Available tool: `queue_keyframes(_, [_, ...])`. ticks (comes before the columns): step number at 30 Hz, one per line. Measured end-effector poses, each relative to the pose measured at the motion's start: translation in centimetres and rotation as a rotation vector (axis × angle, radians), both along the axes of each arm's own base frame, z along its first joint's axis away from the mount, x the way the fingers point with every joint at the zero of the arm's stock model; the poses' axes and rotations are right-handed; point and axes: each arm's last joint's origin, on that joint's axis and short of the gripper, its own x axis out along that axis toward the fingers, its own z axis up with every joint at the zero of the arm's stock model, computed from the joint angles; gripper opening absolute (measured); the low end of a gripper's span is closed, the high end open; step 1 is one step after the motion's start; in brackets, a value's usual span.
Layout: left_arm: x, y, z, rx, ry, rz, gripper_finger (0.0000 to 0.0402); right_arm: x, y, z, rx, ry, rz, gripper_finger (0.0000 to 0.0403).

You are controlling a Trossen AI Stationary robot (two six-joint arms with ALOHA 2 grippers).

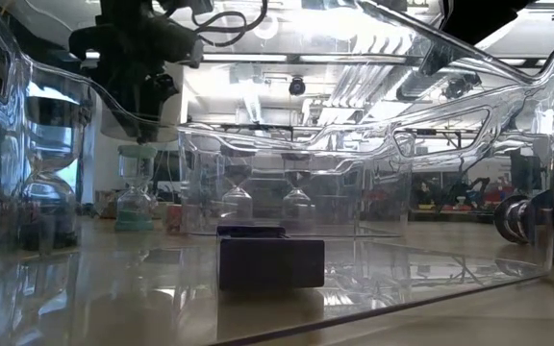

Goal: Pick & Place Office items
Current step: Put the light blue hourglass into the middle transparent bin

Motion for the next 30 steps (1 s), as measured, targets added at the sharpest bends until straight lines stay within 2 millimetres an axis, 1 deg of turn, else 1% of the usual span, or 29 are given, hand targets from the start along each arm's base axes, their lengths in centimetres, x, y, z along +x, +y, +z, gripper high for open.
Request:
queue_keyframes(10, [0.1,0.0,0.0,-0.01,-0.008,0.008,0.0239,0.0,0.0,0.0,0.002,-0.003,0.0,0.0061])
queue_keyframes(17, [-0.2,0.0,-1.5,-0.012,0.008,0.004,0.0239,0.0,0.0,0.0,0.003,-0.003,0.0,0.0061])
queue_keyframes(22, [-0.2,0.0,-2.2,-0.008,-0.007,0.004,0.0239,0.1,0.0,0.0,0.005,-0.006,0.0,0.0061])
queue_keyframes(24, [-0.3,0.0,-2.5,-0.024,0.013,0.002,0.0239,0.1,0.0,0.0,0.005,-0.006,0.0,0.0061])
queue_keyframes(30, [-0.2,-0.1,-2.4,-0.025,0.003,0.0,0.0239,0.1,0.1,0.0,0.014,-0.009,0.001,0.0061])
